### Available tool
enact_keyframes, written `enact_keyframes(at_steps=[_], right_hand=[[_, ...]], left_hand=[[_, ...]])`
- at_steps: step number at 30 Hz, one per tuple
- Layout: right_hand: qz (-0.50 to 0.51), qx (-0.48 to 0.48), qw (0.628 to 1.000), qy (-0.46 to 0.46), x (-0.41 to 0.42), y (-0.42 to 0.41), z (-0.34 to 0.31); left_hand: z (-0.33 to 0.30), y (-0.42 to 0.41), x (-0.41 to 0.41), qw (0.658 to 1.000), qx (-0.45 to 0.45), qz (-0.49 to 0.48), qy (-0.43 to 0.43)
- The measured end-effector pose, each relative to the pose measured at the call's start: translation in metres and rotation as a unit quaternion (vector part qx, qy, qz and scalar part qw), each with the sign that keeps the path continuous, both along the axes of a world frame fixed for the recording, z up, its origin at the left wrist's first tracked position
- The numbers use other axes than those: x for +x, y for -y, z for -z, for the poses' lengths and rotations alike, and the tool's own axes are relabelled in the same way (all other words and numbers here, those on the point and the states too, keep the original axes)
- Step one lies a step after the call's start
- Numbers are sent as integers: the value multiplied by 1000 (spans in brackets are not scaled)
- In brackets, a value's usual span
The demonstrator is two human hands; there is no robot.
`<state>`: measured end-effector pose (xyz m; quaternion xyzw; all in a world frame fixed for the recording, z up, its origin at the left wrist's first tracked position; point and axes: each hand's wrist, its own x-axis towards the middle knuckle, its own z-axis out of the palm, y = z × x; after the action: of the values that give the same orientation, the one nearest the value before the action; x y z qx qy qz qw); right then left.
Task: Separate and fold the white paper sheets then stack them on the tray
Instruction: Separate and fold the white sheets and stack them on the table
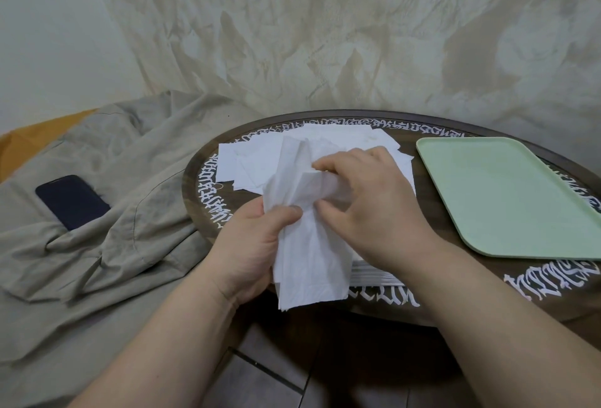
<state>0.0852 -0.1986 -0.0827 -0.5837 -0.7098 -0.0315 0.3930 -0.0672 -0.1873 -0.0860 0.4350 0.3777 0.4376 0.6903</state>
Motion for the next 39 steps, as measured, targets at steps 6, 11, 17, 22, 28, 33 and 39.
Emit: enact_keyframes(at_steps=[6,11,17,22,28,33,39], right_hand=[[-27,40,999,17,1,-2,1],[-34,40,998,24,2,-3,0],[-74,12,997,-35,2,1,1],[-92,15,994,-59,1,3,-1],[-104,-7,989,-103,8,3,-1],[-93,-32,986,-138,15,7,-2],[-54,-75,983,-156,23,8,-2]], left_hand=[[2,-2,-2,1000,-18,-3,7],[3,-4,-5,997,-66,-1,49],[2,-8,-8,988,-113,49,96],[6,-12,-10,993,-66,50,90],[7,-8,-11,994,-26,71,78],[5,-10,-10,999,35,3,21],[4,-14,-14,998,23,-58,26]])
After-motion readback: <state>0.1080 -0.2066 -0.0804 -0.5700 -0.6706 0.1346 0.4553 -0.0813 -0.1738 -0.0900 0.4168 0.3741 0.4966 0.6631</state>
